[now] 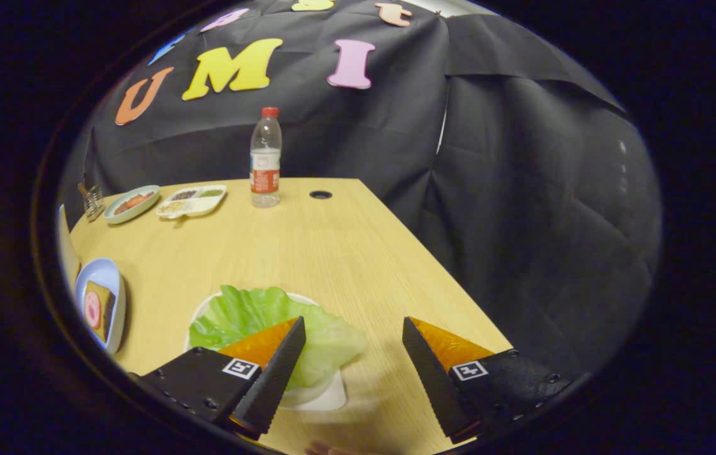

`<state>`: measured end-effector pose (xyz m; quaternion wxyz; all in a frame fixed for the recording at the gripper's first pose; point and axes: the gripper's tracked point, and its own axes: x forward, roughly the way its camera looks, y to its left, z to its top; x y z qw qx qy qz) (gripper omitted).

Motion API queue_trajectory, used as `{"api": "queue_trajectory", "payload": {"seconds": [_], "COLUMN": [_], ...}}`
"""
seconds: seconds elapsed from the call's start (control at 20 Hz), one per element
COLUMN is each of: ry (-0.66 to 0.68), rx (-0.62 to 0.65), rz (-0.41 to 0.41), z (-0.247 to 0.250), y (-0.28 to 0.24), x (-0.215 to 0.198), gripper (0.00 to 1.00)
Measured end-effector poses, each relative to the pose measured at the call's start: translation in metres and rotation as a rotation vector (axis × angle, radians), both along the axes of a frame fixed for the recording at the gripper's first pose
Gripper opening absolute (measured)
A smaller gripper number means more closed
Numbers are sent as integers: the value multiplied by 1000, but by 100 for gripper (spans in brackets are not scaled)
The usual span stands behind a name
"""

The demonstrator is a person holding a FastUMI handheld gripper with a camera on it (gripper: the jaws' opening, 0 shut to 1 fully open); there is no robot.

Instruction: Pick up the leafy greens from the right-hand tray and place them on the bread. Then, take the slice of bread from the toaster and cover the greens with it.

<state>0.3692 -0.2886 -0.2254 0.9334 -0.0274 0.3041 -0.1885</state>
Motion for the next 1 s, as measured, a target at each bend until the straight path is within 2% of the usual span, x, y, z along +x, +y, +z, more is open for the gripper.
{"api": "queue_trajectory", "payload": {"seconds": [0.2, 0.3, 0.55, 0.6, 0.7, 0.75, 0.8, 1.0], "ry": [-20, -15, -32, -42, -46, -57, -56, -123], "rx": [96, 129, 128, 141, 130, 128, 97, 79], "rz": [23, 43, 41, 52, 63, 73, 62, 102], "z": [-10, -11, -2, 3, 10, 14, 19, 55], "y": [1, 11, 22, 27, 31, 36, 34, 59], "x": [7, 14, 14, 11, 7, 4, 1, -13], "gripper": [94, 80, 15, 9, 8, 1, 1, 0]}}
